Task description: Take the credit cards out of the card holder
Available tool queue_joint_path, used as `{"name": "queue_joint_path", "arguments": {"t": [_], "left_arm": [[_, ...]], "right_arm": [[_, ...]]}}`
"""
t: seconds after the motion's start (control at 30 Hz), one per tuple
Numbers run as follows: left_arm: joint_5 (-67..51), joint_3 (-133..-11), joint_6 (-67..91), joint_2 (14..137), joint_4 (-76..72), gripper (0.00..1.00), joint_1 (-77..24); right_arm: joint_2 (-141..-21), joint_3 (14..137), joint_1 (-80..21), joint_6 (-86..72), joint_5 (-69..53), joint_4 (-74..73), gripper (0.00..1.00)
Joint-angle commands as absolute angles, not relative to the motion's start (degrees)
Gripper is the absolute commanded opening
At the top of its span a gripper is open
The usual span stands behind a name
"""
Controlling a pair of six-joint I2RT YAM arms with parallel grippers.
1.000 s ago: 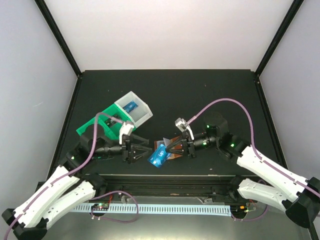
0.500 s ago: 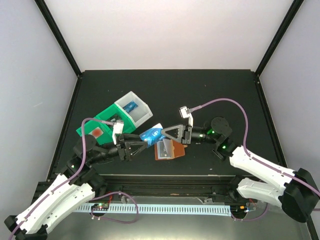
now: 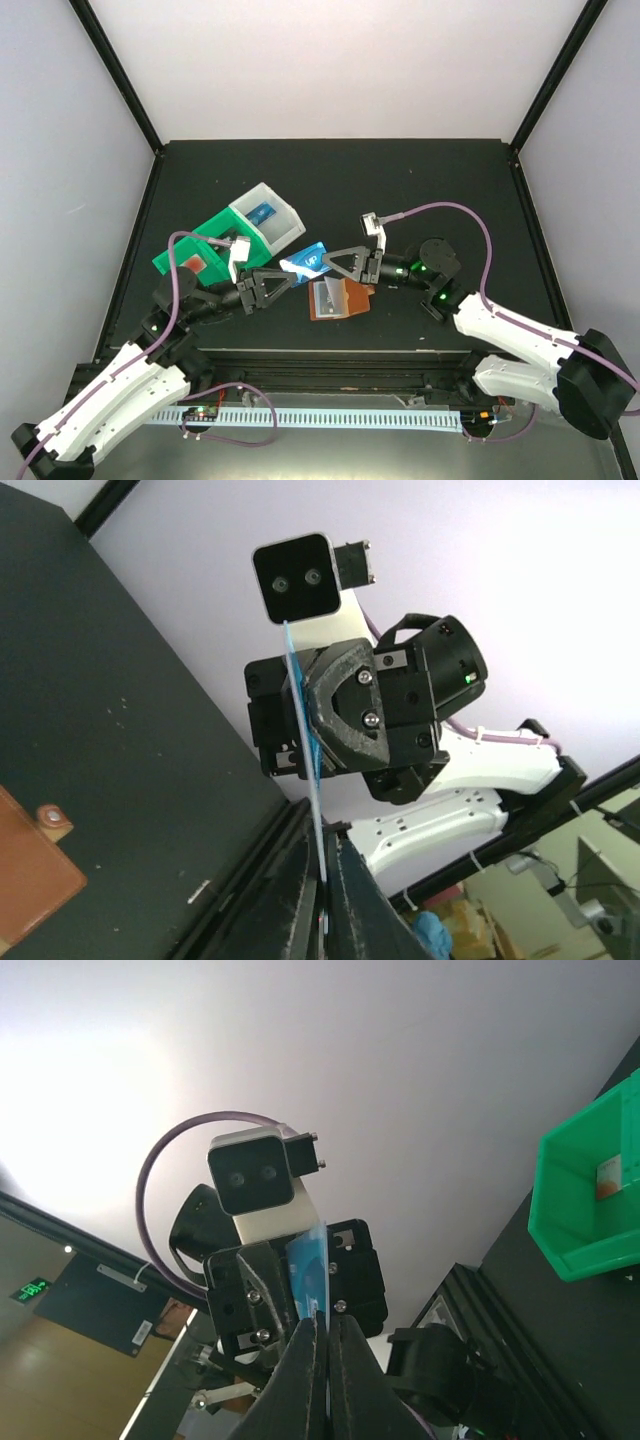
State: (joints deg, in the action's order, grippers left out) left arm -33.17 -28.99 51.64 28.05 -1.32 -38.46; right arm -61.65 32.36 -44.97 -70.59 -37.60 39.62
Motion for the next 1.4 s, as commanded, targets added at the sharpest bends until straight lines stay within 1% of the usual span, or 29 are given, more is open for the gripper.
{"name": "queue_joint_path", "arguments": {"t": [0.0,0.07,0.13,0.4,0.5,0.6,0.7,0.77,0.87,1.03,1.17,1.37], "left_arm": [[-31.46,-29.00,51.77,26.99,-2.17,0.02,-38.30],[-30.08,-28.93,51.40,26.28,-1.20,0.02,-38.23],[-28.44,-28.83,51.02,25.79,-0.05,0.02,-38.31],[-20.04,-28.50,46.03,26.74,7.51,0.02,-38.22],[-16.87,-30.07,43.82,28.20,11.16,0.01,-38.14],[-13.94,-33.49,40.84,30.63,15.26,0.02,-38.02],[-10.44,-36.76,38.93,33.14,19.55,0.02,-37.33],[-9.27,-38.33,37.70,35.08,21.46,0.02,-35.89],[-9.95,-40.80,36.35,38.81,24.01,0.02,-32.35],[-11.87,-43.19,36.74,45.13,25.95,0.02,-24.19],[-14.91,-46.87,36.24,53.22,28.17,0.01,-16.99],[-13.89,-52.26,35.15,65.18,28.47,0.02,-10.21]], "right_arm": [[-62.57,31.40,-45.17,-70.31,-35.83,41.58,0.01],[-63.03,31.30,-45.16,-70.24,-36.15,41.67,0.03],[-63.30,31.25,-45.18,-69.95,-36.29,41.59,0.08],[-63.07,30.39,-45.17,-65.34,-35.04,36.00,0.45],[-62.83,28.87,-45.17,-63.77,-34.74,34.15,0.58],[-62.67,28.22,-45.23,-60.63,-34.16,29.37,0.68],[-62.59,27.94,-45.56,-56.67,-32.96,23.34,0.71],[-62.40,27.61,-45.82,-53.99,-31.53,18.96,0.71],[-61.97,26.91,-45.98,-50.50,-29.43,14.40,0.71],[-61.88,29.30,-46.18,-44.41,-25.10,3.85,0.71],[-62.02,29.88,-46.16,-42.58,-24.79,1.55,0.71],[-61.69,29.99,-46.23,-41.94,-25.89,1.76,0.71]]}}
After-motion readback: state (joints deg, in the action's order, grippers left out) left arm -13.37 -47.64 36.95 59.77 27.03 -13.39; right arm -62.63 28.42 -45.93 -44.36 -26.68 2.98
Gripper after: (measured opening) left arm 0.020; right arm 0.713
